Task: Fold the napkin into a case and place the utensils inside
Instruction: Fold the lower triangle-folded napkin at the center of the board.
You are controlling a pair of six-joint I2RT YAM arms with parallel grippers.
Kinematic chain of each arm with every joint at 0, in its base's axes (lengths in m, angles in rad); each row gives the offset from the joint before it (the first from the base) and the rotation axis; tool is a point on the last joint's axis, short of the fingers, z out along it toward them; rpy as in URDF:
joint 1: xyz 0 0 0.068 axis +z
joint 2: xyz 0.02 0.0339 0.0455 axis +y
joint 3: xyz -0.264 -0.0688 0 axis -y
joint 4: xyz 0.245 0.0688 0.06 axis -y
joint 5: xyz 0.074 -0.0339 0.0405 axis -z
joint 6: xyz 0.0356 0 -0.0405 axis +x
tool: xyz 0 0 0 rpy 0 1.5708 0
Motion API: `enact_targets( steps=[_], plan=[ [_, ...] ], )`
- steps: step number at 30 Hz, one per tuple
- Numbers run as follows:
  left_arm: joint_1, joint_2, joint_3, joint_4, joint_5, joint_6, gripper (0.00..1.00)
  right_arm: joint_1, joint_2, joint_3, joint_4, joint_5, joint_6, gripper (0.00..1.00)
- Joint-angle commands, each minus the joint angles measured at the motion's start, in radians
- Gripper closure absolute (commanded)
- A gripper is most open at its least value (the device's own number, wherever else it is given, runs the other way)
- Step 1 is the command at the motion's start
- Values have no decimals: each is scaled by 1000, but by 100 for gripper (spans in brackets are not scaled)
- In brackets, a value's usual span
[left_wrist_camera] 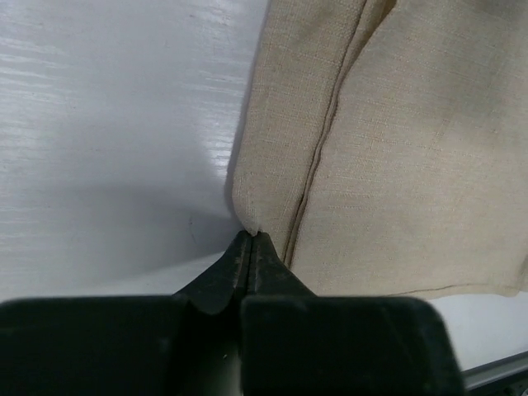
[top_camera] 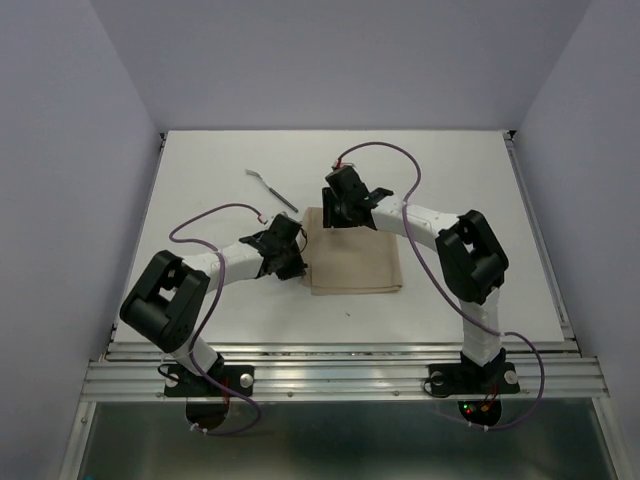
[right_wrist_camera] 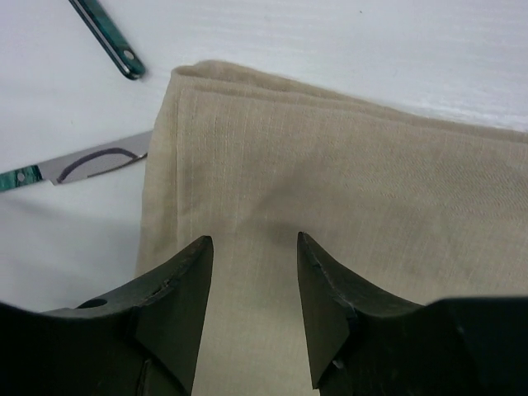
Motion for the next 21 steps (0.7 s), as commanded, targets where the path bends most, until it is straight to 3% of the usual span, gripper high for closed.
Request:
enact_targets(
  steps=[1,21],
  plan=[
    [-1,9,-34,-17,-37,-1,100,17,51,106,-13,37,17,48],
    [0,-42,-66,14,-14,-1,100,57,212,291,-43,95,60,46]
  ],
)
